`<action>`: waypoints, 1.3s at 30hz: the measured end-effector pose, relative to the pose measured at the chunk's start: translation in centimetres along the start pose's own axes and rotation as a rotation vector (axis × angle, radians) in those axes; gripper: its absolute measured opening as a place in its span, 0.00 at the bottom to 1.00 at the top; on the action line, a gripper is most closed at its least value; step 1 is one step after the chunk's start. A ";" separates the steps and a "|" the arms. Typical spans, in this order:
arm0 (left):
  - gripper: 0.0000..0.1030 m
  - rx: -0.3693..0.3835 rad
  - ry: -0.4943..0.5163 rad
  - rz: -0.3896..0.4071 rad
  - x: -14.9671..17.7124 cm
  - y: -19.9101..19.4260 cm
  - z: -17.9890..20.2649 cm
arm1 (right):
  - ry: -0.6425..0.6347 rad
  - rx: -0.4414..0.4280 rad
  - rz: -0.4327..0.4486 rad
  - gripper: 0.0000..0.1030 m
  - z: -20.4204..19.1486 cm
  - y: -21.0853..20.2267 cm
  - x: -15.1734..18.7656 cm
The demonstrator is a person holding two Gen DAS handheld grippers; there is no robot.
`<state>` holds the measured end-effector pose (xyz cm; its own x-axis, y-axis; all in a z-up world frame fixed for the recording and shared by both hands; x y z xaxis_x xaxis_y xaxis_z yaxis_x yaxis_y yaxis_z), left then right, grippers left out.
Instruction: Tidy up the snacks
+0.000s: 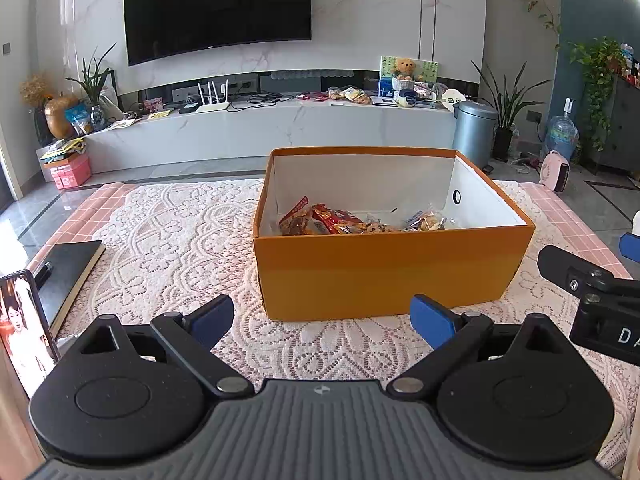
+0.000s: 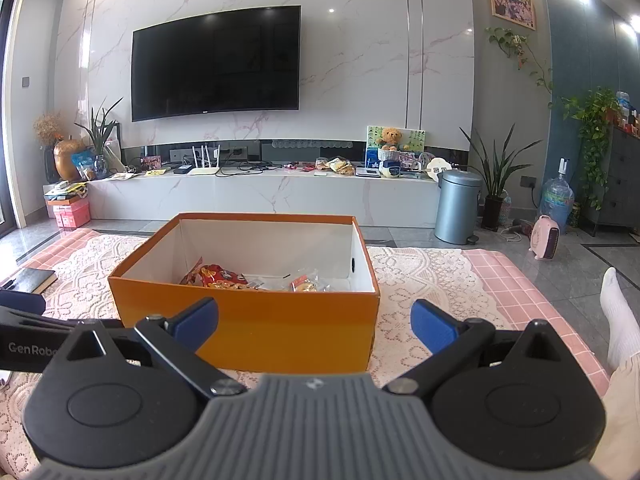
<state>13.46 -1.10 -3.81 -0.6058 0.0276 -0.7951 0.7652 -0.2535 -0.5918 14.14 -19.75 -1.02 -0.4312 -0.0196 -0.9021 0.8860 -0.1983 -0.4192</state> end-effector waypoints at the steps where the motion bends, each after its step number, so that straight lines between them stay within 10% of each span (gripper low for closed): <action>1: 1.00 -0.001 0.000 0.001 0.0 0.0 0.0 | -0.001 0.001 0.000 0.96 0.0 0.0 0.0; 39: 1.00 -0.017 -0.002 0.009 -0.3 -0.9 -0.1 | -0.001 -0.006 0.025 0.96 0.4 -0.9 -0.7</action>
<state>12.95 -0.81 -3.10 -0.5994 0.0235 -0.8001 0.7742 -0.2369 -0.5870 13.61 -19.94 0.00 -0.4089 -0.0251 -0.9122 0.8976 -0.1915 -0.3971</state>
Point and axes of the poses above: each gripper's, at about its wrist camera, not at the fingertips, and y roughly the way its jaws point, z to its right, x to its underside, the point moved 8 cm from there along y, roughly the way its jaws point, and after that the axes turned 14 degrees about x, right-handed, at the moved point
